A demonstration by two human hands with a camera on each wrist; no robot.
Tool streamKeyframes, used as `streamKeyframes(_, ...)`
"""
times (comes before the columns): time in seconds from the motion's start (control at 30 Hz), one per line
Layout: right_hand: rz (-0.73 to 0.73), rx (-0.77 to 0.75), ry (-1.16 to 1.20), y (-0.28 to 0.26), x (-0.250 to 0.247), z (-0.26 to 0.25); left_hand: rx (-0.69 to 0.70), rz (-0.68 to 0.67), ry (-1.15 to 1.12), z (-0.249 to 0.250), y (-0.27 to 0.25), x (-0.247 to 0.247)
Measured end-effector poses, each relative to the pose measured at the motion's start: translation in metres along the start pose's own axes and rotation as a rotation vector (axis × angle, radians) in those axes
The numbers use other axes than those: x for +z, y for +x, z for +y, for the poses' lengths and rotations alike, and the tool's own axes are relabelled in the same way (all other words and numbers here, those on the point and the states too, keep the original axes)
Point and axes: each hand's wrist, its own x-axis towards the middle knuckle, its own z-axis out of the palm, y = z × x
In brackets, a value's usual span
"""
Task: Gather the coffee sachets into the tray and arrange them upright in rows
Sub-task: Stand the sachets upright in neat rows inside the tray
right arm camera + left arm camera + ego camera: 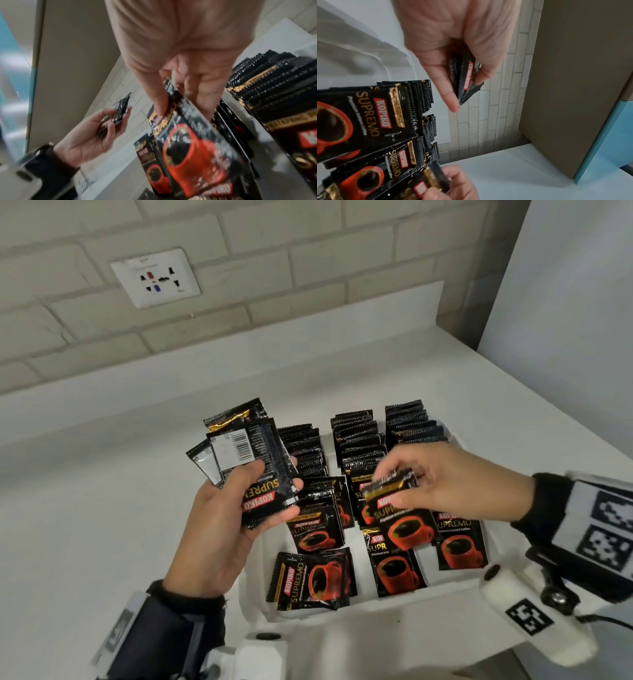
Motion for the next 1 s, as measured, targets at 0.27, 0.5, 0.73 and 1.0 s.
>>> streamKeyframes(0.27, -0.232, 0.178, -0.282, 0.014, 0.023, 0.008, -0.012, -0.021, -0.008, 0.001, -0.001, -0.001)
streamKeyframes(0.5, -0.204, 0.137, -0.64, 0.016, 0.024, 0.005, -0.058, -0.047, 0.005, -0.003, -0.001, -0.001)
streamKeyframes(0.73, -0.041, 0.068, -0.677, 0.011, 0.007, -0.003, -0.078, -0.061, 0.014, -0.003, -0.001, 0.002)
streamKeyframes(1.0, 0.08, -0.041, -0.371, -0.03, -0.021, -0.022, -0.191, -0.092, -0.132, -0.002, -0.006, 0.005)
